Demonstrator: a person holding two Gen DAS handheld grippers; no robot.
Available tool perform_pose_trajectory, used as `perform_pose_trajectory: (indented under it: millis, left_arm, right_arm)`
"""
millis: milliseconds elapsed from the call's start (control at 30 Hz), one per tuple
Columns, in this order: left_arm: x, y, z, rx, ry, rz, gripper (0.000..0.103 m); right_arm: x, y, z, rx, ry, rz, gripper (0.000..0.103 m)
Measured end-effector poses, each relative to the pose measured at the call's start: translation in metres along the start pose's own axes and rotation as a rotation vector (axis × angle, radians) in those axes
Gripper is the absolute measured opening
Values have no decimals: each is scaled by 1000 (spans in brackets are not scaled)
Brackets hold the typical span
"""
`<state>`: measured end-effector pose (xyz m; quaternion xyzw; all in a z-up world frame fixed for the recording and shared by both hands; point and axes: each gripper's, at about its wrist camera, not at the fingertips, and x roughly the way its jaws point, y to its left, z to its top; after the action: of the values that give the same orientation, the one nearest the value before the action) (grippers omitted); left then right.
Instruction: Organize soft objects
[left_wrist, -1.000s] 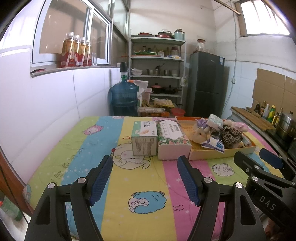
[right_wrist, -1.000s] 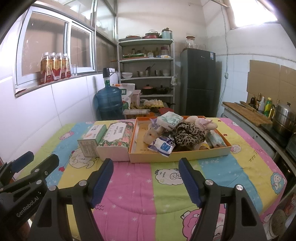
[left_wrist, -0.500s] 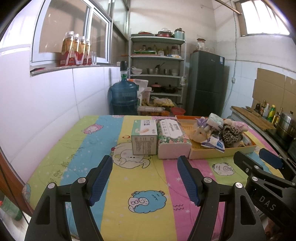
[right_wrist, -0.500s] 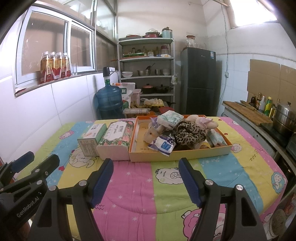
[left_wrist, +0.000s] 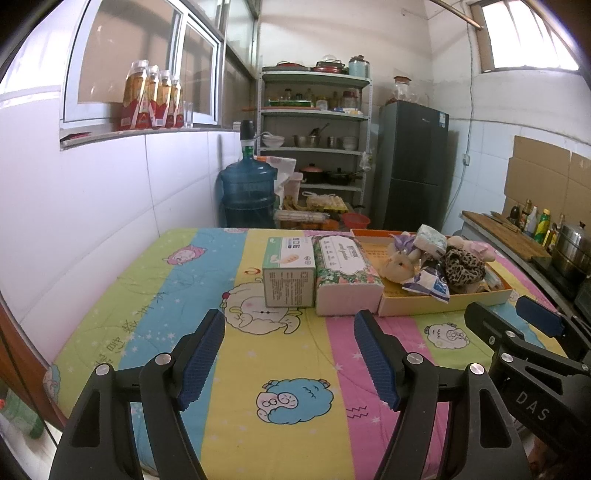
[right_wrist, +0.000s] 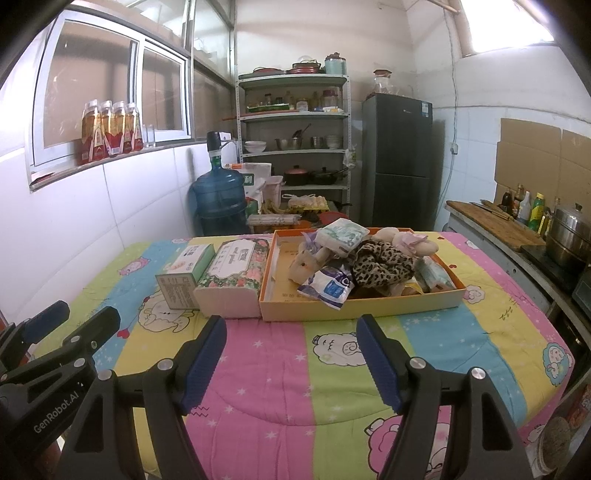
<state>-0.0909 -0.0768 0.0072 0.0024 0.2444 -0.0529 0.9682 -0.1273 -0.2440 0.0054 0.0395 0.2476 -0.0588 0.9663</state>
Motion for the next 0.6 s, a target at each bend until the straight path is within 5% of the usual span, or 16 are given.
perform_pose_trajectory:
  millis: [600]
  left_arm:
    - [0,1,1,-1,1,-1,74]
  right_arm:
    - [0,2,-2,-3,3,2,72]
